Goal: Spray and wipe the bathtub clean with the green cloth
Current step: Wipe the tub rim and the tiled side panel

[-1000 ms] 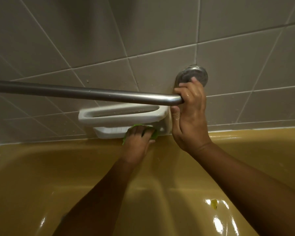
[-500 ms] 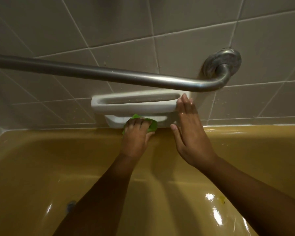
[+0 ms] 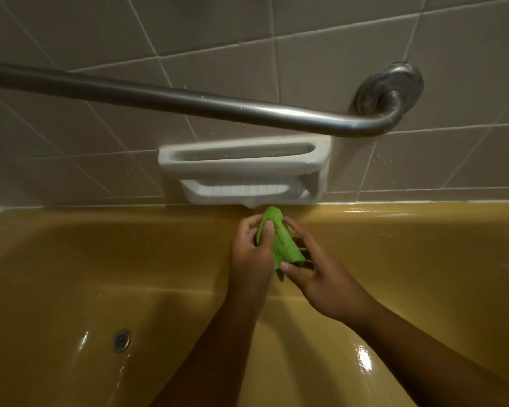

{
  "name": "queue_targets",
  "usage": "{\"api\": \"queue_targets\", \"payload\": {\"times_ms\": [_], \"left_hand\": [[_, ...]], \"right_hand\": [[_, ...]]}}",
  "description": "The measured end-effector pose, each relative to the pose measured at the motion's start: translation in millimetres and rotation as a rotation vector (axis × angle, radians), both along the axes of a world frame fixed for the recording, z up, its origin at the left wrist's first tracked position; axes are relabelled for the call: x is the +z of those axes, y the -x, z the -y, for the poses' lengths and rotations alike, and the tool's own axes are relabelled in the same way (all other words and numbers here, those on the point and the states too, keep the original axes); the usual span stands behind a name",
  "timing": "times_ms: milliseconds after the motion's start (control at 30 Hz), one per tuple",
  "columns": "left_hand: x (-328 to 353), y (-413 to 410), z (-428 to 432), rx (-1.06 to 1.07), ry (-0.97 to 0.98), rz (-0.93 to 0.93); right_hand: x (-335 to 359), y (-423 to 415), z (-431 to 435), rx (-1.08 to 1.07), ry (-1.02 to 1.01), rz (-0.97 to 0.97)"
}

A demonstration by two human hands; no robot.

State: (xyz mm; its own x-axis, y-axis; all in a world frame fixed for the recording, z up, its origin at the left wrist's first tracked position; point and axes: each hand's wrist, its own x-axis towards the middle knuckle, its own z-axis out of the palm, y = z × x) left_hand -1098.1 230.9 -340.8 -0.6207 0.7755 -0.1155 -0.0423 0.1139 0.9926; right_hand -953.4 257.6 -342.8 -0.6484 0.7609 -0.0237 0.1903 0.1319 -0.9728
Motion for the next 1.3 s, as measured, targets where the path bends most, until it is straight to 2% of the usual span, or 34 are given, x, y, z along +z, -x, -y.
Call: {"api": "queue_targets", "payload": {"times_ms": [133, 267, 400, 567, 600, 700, 833, 900, 1100, 1167, 1300], "left_hand": [[3, -12, 20, -0.032, 0.108, 0.13], [9, -14, 39, -0.058, 0.23, 0.116], [16, -14, 59, -0.127, 0.287, 0.22], [20, -14, 75, -0.128, 0.313, 0.157], [18, -12, 76, -0.131, 0.317, 0.14], [11, -9, 86, -0.166, 0.314, 0.219], [-1, -9, 109, -0.297, 0.225, 0.373], [-7, -13, 121, -0.362, 0.177, 0.348], [-13, -22, 134, -0.542, 0.174, 0.032], [-11, -28, 137, -0.554, 0.169, -0.02], [-9, -39, 137, -0.312, 0.194, -0.085]], "right_hand": [[-4, -10, 16, -0.116, -0.039, 0.023], [-5, -17, 33, -0.105, -0.151, 0.044], [-8, -22, 36, -0.1, -0.219, 0.043], [-15, -28, 37, -0.059, -0.523, 0.209], [-15, -28, 38, -0.076, -0.523, 0.217], [-5, -27, 45, -0.161, -0.239, 0.163], [12, -27, 52, -0.361, 0.427, 0.011], [16, -28, 54, -0.427, 0.568, -0.002], [17, -28, 62, -0.455, 0.613, 0.058], [19, -30, 62, -0.435, 0.536, 0.133], [25, -31, 59, -0.369, 0.364, 0.265]]}}
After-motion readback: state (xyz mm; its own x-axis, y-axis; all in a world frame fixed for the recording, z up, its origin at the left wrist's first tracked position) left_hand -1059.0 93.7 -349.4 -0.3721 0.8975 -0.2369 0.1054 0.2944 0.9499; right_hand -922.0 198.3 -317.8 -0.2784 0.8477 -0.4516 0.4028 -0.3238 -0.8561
